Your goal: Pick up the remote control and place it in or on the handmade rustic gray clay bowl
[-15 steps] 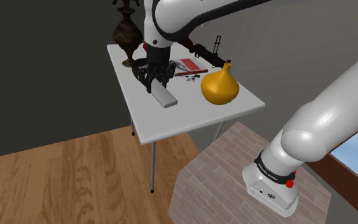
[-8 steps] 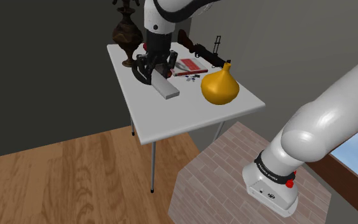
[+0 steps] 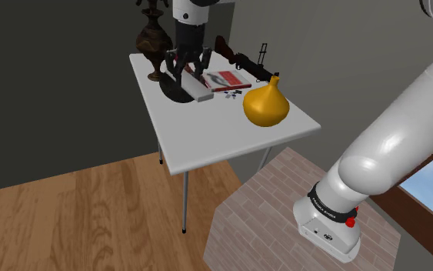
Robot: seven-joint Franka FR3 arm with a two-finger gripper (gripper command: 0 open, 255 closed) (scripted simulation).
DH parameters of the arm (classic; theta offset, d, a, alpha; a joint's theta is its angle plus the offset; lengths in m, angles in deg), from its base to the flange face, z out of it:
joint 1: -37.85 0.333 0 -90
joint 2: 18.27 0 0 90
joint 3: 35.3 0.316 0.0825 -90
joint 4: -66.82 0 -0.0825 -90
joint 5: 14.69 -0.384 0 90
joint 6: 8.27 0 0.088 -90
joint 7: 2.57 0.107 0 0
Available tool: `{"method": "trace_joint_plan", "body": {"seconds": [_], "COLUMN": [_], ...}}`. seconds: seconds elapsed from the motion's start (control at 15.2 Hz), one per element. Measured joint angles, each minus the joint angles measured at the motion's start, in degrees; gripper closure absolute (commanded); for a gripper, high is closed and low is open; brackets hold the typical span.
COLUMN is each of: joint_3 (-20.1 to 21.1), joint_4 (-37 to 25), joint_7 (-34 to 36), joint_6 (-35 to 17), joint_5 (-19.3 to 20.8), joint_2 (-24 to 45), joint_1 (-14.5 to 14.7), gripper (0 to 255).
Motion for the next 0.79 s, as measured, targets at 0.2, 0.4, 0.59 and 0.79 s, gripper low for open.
{"method": "trace_joint_plan", "body": {"seconds": [0.2,0.4,0.59,0.79], "joint_3": [-1.2,-2.3,-3.1,-4.1], "joint_4": [-5.5,-11.2,-18.9,-27.6], "joint_7": [-1.9,-3.5,-4.7,-6.4], "joint_6": [0.8,2.4,4.7,7.2], "joint_5": [1.9,3.4,5.2,6.8], "joint_2": [5.0,9.5,15.2,21.6], "joint_1": [-1.3,-2.2,-2.7,-3.2], "gripper": [255,255,255,255]}}
